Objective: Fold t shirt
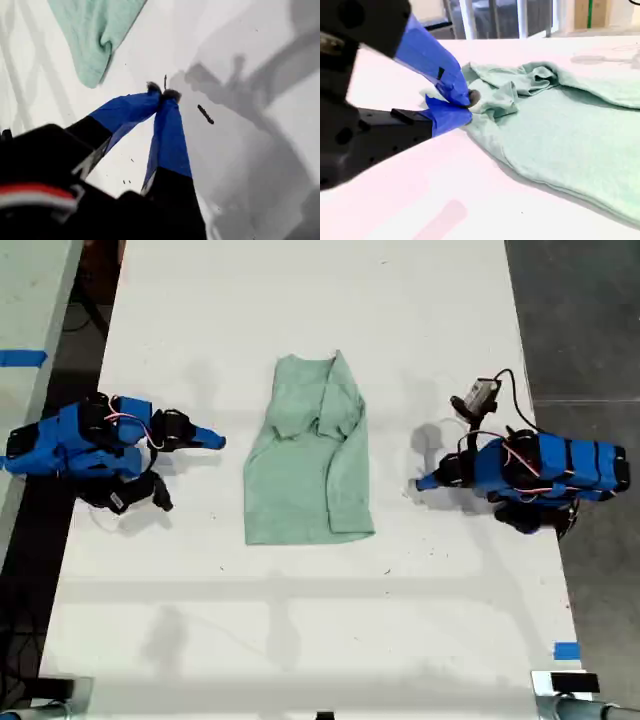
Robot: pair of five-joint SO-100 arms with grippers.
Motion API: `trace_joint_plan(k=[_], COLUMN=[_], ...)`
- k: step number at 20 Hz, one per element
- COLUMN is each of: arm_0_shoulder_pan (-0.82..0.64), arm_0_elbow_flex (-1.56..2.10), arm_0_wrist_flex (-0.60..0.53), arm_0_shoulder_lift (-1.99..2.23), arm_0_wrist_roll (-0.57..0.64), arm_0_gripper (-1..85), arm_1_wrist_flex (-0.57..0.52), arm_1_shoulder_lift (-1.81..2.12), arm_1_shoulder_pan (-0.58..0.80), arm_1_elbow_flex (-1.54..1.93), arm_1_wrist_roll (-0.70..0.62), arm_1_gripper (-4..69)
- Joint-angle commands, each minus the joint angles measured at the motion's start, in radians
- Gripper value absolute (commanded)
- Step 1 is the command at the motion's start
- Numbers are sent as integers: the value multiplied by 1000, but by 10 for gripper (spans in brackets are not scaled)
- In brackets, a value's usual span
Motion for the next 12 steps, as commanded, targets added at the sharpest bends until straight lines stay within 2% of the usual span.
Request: trace_joint_plan(k=[1, 8, 9, 12], arm_0_shoulder_pan=[26, 32, 29, 51], arm_0_elbow_flex=[2, -8, -43, -523], arm_0_wrist_flex=[21, 18, 15, 109], arm_0_shoulder_lift=[8, 3, -43, -652], arm_0_wrist_roll=[-78, -98, -137, -144], arm_0_gripper=[0, 0, -1, -1], arm_1_wrist_flex=[63, 63, 63, 63], arm_1_shoulder_lift=[21, 21, 21, 21], arm_1_shoulder_pan=[9, 11, 12, 25], arm_1_elbow_flex=[51, 52, 52, 52], arm_1_wrist_roll=[189, 189, 189, 179], arm_1_gripper=[-11, -11, -11, -11])
